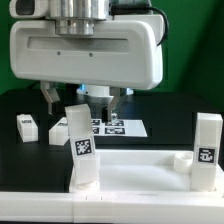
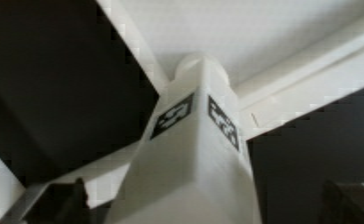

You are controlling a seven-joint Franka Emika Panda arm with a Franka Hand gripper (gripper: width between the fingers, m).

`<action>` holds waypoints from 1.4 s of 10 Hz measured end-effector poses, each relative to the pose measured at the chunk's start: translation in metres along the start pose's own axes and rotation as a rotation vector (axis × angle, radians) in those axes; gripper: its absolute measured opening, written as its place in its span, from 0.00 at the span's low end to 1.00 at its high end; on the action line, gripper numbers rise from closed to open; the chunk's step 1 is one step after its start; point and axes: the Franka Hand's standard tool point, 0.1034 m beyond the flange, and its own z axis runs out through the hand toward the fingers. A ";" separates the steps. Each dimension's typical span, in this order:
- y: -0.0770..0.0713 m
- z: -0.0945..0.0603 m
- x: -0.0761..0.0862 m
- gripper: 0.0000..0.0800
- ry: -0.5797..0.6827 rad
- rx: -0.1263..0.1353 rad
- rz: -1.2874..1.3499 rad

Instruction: Assemble desk

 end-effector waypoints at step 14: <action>-0.001 -0.002 0.001 0.37 0.006 0.001 -0.401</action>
Offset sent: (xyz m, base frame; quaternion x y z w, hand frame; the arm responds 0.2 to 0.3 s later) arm -0.0022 0.0072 0.0042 0.0127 -0.0008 -0.1676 0.9858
